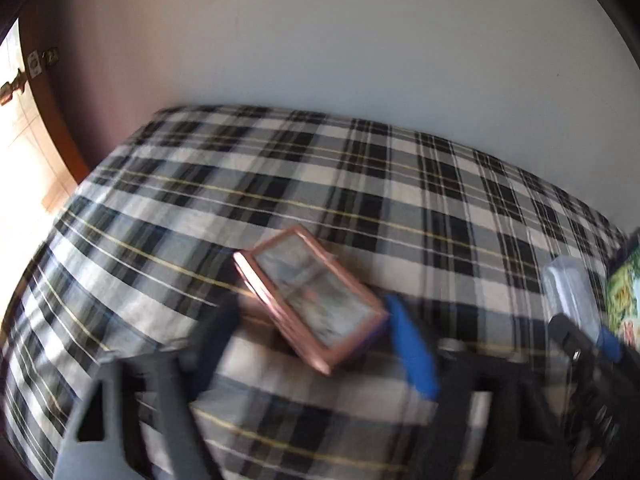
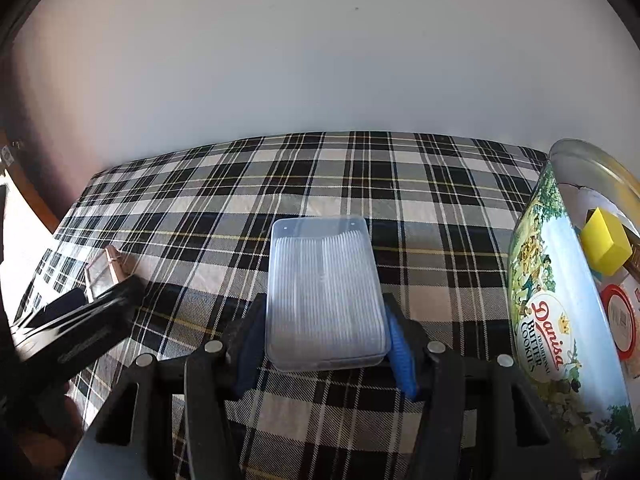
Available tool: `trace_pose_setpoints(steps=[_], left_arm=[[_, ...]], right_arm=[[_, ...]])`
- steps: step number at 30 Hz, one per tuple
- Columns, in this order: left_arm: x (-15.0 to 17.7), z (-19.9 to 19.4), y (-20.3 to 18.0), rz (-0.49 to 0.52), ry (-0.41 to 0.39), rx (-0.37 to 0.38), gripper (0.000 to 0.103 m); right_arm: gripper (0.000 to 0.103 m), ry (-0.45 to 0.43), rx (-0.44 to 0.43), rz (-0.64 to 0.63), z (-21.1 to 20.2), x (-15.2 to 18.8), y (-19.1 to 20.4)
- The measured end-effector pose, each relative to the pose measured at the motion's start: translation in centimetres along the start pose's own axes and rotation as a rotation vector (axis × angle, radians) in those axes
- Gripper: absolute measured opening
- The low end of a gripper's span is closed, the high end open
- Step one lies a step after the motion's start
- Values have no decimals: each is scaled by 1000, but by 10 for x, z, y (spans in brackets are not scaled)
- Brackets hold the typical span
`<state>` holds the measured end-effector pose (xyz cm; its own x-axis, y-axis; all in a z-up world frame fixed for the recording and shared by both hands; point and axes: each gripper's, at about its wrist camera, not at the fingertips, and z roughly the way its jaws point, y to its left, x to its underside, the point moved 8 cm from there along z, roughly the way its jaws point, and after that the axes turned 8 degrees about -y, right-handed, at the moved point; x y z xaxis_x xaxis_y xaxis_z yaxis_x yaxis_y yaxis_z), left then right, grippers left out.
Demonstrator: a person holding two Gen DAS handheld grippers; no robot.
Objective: Organize rigid objects
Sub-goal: 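Grasp clear plastic box with right tool while left tool grasps copper picture frame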
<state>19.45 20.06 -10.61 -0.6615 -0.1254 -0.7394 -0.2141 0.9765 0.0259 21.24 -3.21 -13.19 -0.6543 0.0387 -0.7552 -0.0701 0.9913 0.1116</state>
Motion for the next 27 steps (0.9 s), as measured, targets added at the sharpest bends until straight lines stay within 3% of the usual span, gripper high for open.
trace_pose_setpoints(steps=[2, 8, 10, 16, 20, 25, 26, 27], left_arm=[[-3, -1, 13, -37, -10, 32, 48], [-5, -2, 15, -64, -27, 75, 46], [-10, -8, 15, -101, -66, 107, 46], [-27, -34, 19, -88, -210, 80, 45], [-23, -29, 20, -74, -175, 73, 45], [-4, -7, 30, -121, -35, 91, 45], [-4, -7, 31, -126, -34, 98, 48], [-5, -6, 32, -123, -35, 90, 61]], right_arm=[[57, -1, -3, -3, 0, 1, 1], [57, -32, -20, 30, -8, 2, -2], [57, -62, -32, 38, -14, -1, -4], [57, -203, -28, 32, -38, -16, -3], [57, -252, -24, 38, -47, -21, -6], [57, -217, -33, 49, -40, -19, -8], [57, -207, -35, 54, -38, -18, -8], [57, -200, -37, 58, -37, -17, -8]])
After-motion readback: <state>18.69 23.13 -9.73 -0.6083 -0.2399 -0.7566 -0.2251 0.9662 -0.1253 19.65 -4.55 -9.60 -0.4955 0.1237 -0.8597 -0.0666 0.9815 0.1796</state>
